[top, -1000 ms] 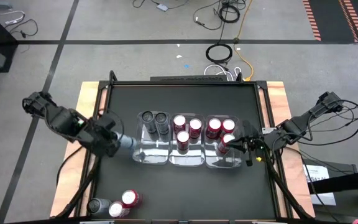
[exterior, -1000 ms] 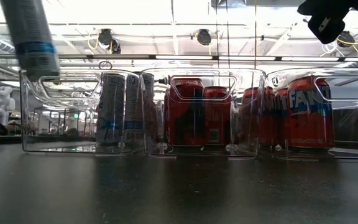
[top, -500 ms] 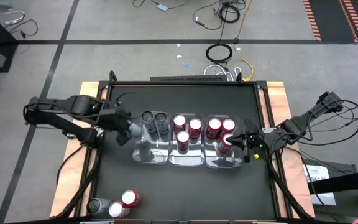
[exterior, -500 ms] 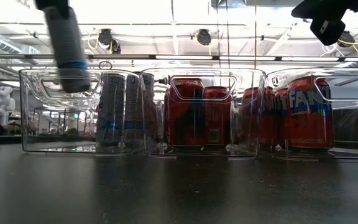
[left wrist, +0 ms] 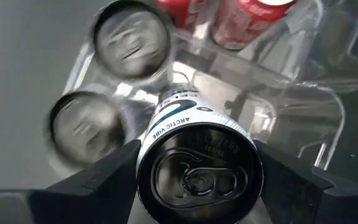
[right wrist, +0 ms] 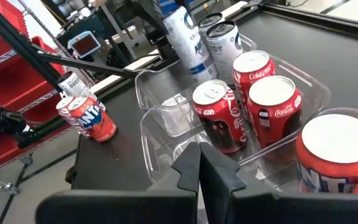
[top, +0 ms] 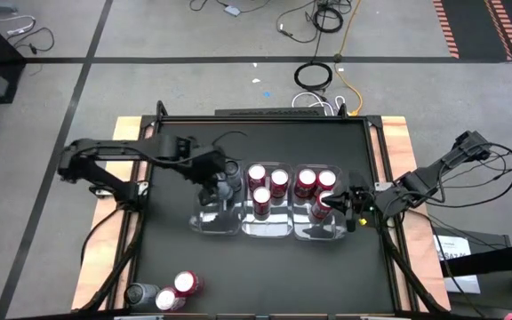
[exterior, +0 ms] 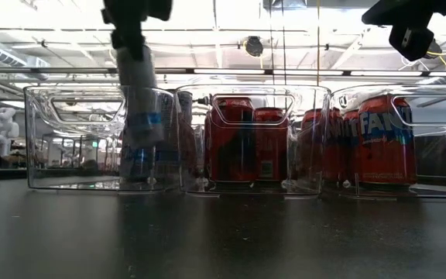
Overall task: Sort soda cans
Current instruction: Put the white-blue soda can into the left transparent bin
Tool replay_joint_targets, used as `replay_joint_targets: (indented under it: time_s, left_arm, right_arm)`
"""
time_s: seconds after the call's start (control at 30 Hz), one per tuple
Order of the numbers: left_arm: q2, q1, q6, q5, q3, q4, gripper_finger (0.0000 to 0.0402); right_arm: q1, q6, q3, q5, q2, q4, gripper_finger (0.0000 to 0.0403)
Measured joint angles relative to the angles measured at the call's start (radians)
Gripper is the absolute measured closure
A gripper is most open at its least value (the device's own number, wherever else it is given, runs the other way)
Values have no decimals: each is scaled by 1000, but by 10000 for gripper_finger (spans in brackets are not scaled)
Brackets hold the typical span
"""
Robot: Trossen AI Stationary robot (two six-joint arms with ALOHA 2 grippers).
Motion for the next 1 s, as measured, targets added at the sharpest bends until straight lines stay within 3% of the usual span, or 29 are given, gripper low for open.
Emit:
replay_joint_targets:
  time_s: [0.4,1.0]
  left_arm:
    - [186,5,14,43,3,86,116]
    - [215,10,-118,41,43,122,116]
  right_arm:
    - [0,11,0,-4,36,-1,402]
    - [0,-18,0,-14,37,-8,402]
